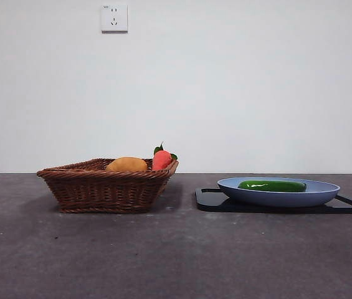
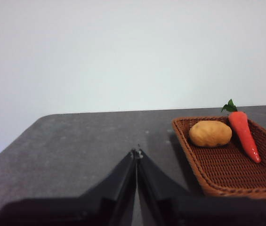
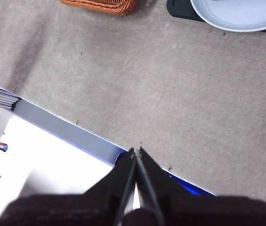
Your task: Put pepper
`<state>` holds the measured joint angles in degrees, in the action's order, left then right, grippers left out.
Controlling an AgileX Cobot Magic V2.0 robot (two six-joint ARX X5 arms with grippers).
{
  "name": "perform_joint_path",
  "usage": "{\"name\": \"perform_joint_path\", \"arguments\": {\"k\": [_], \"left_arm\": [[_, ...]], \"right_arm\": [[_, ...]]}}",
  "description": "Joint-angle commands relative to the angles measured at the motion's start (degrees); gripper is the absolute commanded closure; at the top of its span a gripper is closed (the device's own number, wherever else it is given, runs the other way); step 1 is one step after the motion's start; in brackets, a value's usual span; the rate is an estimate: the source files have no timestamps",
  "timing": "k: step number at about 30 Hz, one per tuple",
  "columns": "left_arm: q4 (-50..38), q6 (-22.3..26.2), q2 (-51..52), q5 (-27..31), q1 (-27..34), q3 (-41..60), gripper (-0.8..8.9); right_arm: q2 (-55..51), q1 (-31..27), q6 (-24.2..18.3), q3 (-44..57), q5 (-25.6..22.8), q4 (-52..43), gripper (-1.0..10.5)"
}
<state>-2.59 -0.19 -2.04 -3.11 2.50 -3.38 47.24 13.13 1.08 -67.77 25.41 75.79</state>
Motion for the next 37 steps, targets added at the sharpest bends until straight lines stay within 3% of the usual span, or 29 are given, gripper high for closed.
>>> {"name": "perform_joint_path", "arguments": {"k": [1, 16, 37], "left_arm": [[-0.7, -0.9, 0.9, 0.1, 0.2, 1.1, 8.06], [8.9, -1.5, 1.9, -0.3, 0.2, 3.0, 8.06], [9.1, -1.5, 1.9, -0.1, 0.2, 3.0, 8.05]], "right_arm": [[0.3, 0.2, 0.3, -1.1, 0.0, -0.5, 9.4], [0.4, 0.2, 0.3, -1.1, 0.0, -0.5, 9.4], [0.4, 0.2, 0.3, -1.1, 0.0, -0.5, 9.4]]}}
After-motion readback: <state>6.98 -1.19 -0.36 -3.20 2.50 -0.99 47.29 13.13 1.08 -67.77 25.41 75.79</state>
